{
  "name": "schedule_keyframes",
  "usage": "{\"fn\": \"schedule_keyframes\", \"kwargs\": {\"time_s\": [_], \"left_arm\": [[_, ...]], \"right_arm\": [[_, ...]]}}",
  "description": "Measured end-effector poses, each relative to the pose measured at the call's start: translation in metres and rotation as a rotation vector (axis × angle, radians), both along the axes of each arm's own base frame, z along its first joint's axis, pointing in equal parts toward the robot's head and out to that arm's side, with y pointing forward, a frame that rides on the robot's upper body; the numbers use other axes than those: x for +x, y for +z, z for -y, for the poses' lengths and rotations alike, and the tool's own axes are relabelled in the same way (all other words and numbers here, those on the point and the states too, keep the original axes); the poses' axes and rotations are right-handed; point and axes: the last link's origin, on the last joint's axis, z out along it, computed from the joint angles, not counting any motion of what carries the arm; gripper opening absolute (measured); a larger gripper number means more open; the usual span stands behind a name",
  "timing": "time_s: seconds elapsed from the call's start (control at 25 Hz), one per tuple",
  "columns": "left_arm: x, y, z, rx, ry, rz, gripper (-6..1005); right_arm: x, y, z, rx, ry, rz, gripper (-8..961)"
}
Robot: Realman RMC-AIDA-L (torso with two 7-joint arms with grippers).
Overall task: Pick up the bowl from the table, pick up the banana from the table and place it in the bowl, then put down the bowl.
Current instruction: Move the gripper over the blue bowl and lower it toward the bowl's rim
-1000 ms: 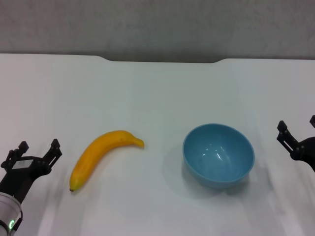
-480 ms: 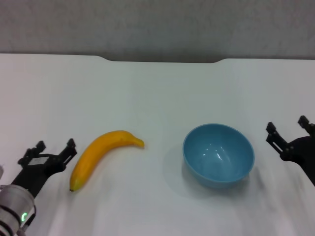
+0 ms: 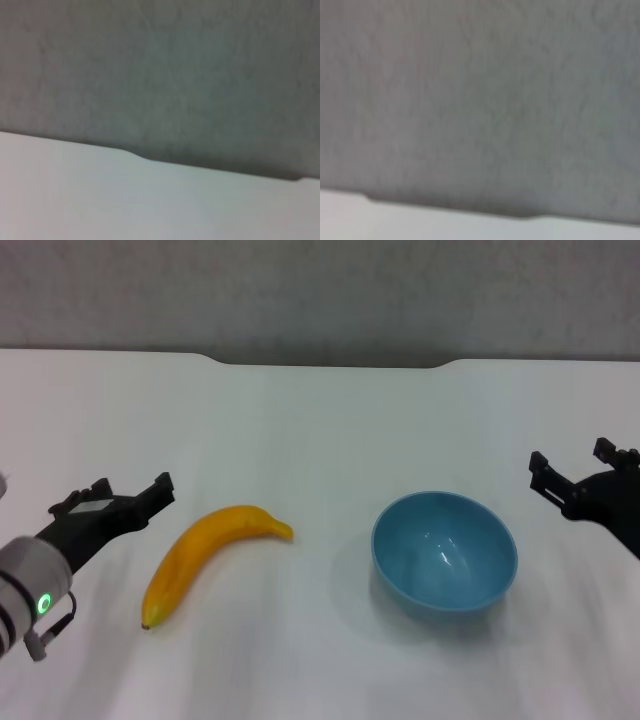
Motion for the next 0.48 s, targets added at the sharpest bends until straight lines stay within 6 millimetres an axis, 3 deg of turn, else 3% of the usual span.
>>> {"fn": "schedule_keyframes", "kwargs": {"time_s": [0.28,0.48], "left_arm": [[0.031,0.009,-0.009,-0.158,0.061,-0.125,888],[0.038,0.017,-0.014,-0.273,0.1,-0.121,887]], "right_arm": [[-0.033,0.011,-0.025,-0.254,-0.149,0.039,879],[-0.055,0.014,-0.044,-0.459,-0.212,0.061,879]]}}
